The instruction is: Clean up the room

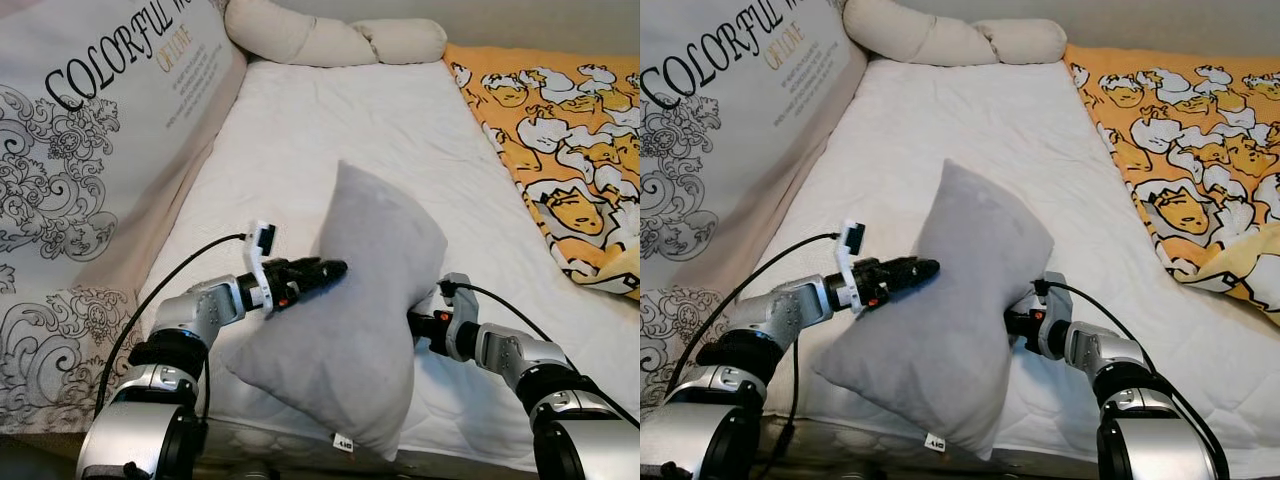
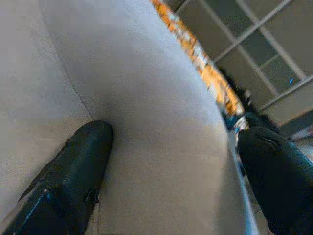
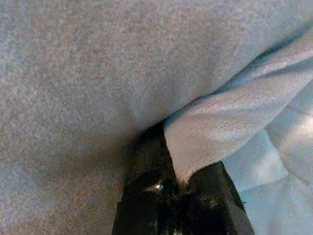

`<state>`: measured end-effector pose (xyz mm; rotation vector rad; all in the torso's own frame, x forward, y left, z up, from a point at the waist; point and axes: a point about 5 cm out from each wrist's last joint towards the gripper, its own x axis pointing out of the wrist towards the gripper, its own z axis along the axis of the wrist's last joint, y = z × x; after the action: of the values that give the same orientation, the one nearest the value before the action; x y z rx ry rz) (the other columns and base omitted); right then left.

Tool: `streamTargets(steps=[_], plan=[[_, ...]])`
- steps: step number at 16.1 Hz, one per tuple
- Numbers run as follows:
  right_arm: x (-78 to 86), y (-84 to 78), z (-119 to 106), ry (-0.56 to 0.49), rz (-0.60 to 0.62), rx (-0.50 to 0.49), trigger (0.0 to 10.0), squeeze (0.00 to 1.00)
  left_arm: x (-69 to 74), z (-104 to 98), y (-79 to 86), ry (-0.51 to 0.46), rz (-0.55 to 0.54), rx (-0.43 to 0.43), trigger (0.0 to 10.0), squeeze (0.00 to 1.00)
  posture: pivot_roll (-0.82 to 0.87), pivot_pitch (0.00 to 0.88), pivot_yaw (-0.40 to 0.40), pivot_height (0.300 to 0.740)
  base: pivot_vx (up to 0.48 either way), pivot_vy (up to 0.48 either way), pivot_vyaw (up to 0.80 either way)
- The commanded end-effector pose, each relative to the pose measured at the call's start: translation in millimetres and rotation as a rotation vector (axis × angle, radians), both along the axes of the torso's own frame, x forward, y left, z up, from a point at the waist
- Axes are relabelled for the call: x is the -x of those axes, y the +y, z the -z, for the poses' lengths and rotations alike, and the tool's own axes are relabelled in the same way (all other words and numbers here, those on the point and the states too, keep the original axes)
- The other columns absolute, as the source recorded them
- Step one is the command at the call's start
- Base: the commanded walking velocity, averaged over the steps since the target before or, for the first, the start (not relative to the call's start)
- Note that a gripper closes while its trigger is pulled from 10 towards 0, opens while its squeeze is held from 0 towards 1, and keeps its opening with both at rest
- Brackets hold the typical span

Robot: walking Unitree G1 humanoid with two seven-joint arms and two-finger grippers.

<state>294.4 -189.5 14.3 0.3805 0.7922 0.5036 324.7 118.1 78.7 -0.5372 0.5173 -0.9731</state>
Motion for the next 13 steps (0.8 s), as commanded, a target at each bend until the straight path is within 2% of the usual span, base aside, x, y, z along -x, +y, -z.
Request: streamTargets(steps=[1, 2, 3, 4, 7, 8, 10, 13], plan=[[-7.3, 0.8, -9, -0.052, 0.011, -0.027, 0.0, 0.00, 1.6, 10, -1.4, 0.040, -0.013, -0.070, 10.0, 1.00, -0.10, 0.000, 0.045, 0.740, 0.000, 0.000, 0.00], [-8.4, 1.8, -11, -0.059, 0.012, -0.032, 0.0, 0.00, 1.1, 11, -0.3, 0.047, -0.029, -0.080, 10.0, 1.00, -0.10, 0.000, 0.045, 0.740, 0.000, 0.000, 0.00], [-12.4, 6.5, -16, -0.083, 0.015, -0.056, 0.0, 0.00, 2.2, 16, 2.6, 0.064, -0.042, -0.110, 0.0, 0.73, -0.11, 0.000, 0.043, 0.740, 0.000, 0.000, 0.00], [-16.9, 14.3, -23, -0.114, 0.003, -0.081, 0.0, 0.00, 4.4, 18, 5.4, 0.074, -0.037, -0.120, 0.0, 0.00, -0.11, 0.000, 0.043, 0.740, 0.000, 0.000, 0.00], [-25.1, 22.4, -36, -0.181, 0.014, -0.121, 0.0, 0.00, 3.4, 16, 10.3, 0.067, -0.077, -0.088, 0.0, 0.00, -0.11, 0.000, 0.039, 0.740, 0.000, 0.000, 0.00], [-29.1, 26.9, -46, -0.220, 0.027, -0.165, 0.0, 0.00, 2.7, 11, 13.8, 0.057, -0.113, -0.024, 0.0, 0.00, -0.10, 0.000, 0.037, 0.740, 0.000, 0.000, 0.00], [-30.2, 30.7, -51, -0.247, 0.031, -0.166, 0.0, 0.00, 3.9, 6, 18.3, 0.042, -0.128, 0.006, 0.0, 0.00, -0.09, 0.000, 0.034, 0.740, 0.000, 0.000, 0.00], [-34.3, 36.1, -55, -0.292, 0.102, -0.133, 0.0, 0.00, 6.1, -6, 17.0, 0.006, -0.140, 0.038, 0.0, 0.00, -0.08, 0.000, 0.026, 0.740, 0.000, 0.000, 0.00]])
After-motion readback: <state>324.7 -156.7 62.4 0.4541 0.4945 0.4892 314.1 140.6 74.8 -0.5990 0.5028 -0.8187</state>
